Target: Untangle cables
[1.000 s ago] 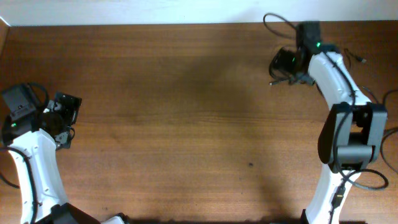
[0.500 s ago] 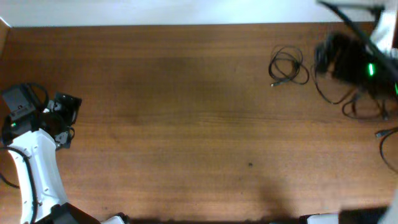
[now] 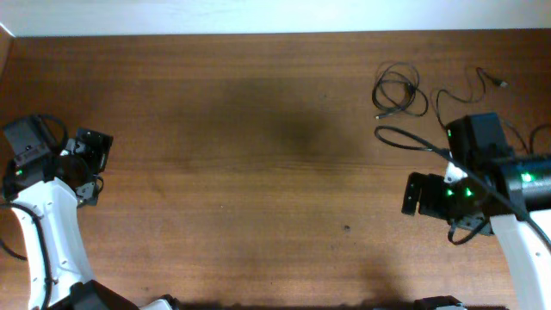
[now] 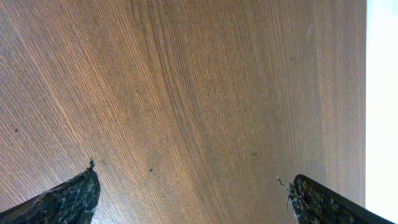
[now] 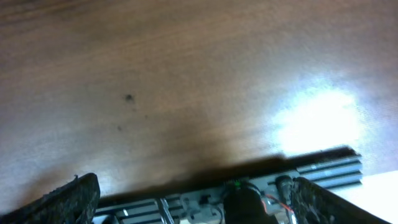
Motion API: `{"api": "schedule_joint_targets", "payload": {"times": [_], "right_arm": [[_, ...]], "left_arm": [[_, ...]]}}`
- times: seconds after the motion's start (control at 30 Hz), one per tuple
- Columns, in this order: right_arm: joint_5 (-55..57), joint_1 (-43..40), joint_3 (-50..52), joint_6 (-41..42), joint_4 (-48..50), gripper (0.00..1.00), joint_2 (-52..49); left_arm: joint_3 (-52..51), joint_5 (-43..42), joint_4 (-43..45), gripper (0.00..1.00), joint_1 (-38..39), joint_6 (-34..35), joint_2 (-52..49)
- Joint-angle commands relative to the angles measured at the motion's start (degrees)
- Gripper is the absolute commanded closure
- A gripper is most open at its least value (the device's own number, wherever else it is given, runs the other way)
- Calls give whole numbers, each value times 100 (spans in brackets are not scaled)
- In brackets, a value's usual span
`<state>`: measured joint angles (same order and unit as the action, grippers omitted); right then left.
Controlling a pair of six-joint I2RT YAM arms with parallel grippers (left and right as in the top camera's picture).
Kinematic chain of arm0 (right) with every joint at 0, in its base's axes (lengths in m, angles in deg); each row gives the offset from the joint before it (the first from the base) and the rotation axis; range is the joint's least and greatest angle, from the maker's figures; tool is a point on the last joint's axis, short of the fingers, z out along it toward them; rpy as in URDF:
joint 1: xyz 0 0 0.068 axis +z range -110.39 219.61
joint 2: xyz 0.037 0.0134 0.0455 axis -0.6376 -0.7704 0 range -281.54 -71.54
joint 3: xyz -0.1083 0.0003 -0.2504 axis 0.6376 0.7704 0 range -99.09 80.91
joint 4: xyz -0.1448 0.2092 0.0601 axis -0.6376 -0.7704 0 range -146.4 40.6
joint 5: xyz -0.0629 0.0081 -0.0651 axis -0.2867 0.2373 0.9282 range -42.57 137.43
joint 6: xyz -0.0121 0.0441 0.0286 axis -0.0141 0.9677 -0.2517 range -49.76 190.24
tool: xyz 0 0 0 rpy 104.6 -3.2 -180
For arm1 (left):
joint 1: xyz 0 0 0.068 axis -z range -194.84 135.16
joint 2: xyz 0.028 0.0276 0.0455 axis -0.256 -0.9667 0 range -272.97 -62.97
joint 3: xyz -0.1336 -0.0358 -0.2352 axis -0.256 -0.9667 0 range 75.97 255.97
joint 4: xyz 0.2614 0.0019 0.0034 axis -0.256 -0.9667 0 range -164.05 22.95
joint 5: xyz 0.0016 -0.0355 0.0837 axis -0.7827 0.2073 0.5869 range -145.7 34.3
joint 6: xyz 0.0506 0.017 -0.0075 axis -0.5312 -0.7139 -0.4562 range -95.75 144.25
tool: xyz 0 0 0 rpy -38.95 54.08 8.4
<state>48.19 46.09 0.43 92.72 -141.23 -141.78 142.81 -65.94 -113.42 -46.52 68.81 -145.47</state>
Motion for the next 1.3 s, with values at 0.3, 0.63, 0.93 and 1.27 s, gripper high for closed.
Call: {"api": "schedule_joint_targets", "payload": {"times": [0.3,0.63,0.93,1.27], "right_arm": [[-339,17,1884,-275,2688,1,2306],[-262,-656,6037,-278,6972,1,6572],[146,-656,7528,-275,8588,1,7005],[374,-656,8017,-682,8749,1,7005]], "left_arm": [[0,24,0,1,-13,-74,22],[0,24,2,1,-13,-74,24],[0,24,2,1,-13,-74,24],[0,24,0,1,-13,-74,24]]}}
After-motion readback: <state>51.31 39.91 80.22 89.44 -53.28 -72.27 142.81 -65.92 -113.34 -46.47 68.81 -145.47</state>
